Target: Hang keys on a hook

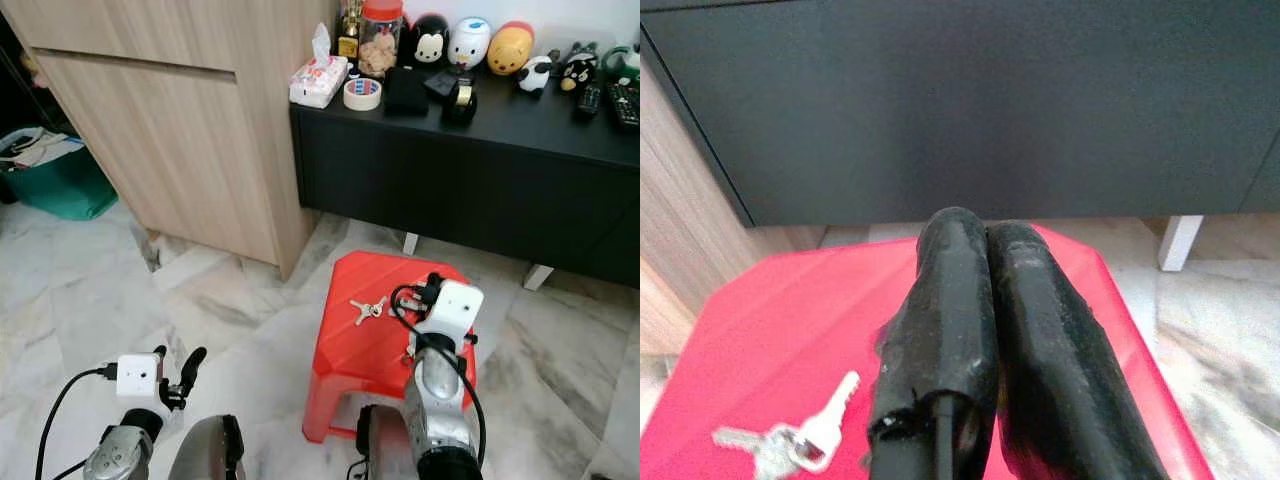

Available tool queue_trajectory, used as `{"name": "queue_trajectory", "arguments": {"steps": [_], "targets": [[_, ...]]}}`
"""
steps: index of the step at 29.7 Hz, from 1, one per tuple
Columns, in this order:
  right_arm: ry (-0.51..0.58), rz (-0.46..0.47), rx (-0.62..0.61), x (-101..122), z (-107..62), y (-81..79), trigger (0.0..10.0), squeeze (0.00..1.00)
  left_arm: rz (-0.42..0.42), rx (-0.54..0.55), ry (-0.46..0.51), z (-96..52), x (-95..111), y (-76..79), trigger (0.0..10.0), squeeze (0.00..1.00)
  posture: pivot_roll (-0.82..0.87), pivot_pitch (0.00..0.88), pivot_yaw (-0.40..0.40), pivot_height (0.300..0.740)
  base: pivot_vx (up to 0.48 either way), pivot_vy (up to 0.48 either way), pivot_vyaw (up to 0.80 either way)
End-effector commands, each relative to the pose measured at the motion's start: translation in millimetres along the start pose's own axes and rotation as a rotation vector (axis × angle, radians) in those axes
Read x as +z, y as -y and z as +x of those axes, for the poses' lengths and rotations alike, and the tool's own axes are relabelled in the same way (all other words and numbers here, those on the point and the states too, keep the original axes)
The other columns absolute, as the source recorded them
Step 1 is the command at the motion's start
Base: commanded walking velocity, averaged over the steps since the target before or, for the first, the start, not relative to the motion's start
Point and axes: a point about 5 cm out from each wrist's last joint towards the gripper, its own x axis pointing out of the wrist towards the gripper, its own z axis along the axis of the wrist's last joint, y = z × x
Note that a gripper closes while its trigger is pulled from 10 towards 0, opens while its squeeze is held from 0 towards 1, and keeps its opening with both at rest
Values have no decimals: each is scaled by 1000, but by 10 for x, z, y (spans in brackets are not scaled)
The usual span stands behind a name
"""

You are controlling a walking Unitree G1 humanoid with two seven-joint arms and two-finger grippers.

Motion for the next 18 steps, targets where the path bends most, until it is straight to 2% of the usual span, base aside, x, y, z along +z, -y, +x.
{"name": "queue_trajectory", "arguments": {"steps": [1,8,18], "targets": [[44,-17,12,70,2,19,10000,0,-3,19,-8,-22,-34,-37,10000,0,56,89,11,587,0,0,0],[46,-18,36,75,7,35,10000,0,-8,17,-6,-16,-35,-11,10000,0,47,92,7,632,0,0,0],[27,-9,91,23,-24,-32,10000,0,-11,21,-7,-19,-40,-9,10000,0,50,91,5,687,0,0,0]]}}
